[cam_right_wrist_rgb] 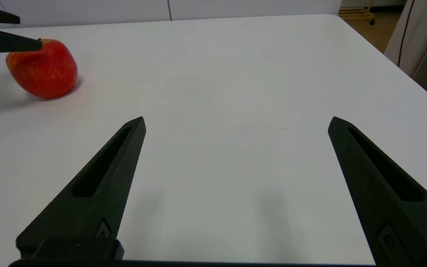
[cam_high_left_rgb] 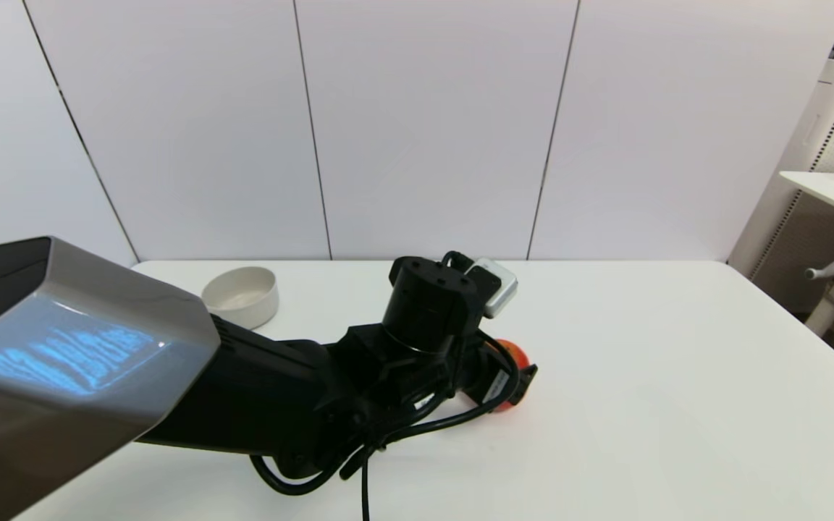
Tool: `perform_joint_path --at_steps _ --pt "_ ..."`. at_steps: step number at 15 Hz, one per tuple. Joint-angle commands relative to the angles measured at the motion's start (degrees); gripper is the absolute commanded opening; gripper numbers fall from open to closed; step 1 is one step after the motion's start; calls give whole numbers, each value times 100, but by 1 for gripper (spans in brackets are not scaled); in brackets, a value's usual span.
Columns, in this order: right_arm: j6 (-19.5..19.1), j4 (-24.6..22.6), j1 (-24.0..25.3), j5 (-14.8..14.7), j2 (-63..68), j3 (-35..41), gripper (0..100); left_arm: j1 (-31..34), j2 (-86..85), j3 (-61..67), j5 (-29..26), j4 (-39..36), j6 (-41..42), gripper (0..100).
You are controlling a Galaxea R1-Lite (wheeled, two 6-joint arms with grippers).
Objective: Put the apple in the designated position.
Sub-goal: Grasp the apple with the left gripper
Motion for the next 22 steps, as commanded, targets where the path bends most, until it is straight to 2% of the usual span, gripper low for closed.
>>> perform_joint_path --at_steps 1,10,14,18,19,22 --pt "2 1 1 -2 7 -2 100 21 134 -82 -15 -32 -33 100" --pt "-6 1 1 -2 7 -2 100 4 389 -64 -68 47 -33 100" --pt "-6 1 1 -2 7 6 100 -5 503 -82 -533 240 -42 100" --pt "-6 1 1 -2 7 -2 100 -5 565 -82 -533 258 -42 100" --pt "-6 1 1 -2 7 6 100 -5 573 -90 -533 267 -42 0" --pt "-6 1 1 -2 7 6 100 13 547 -82 -533 267 -33 0"
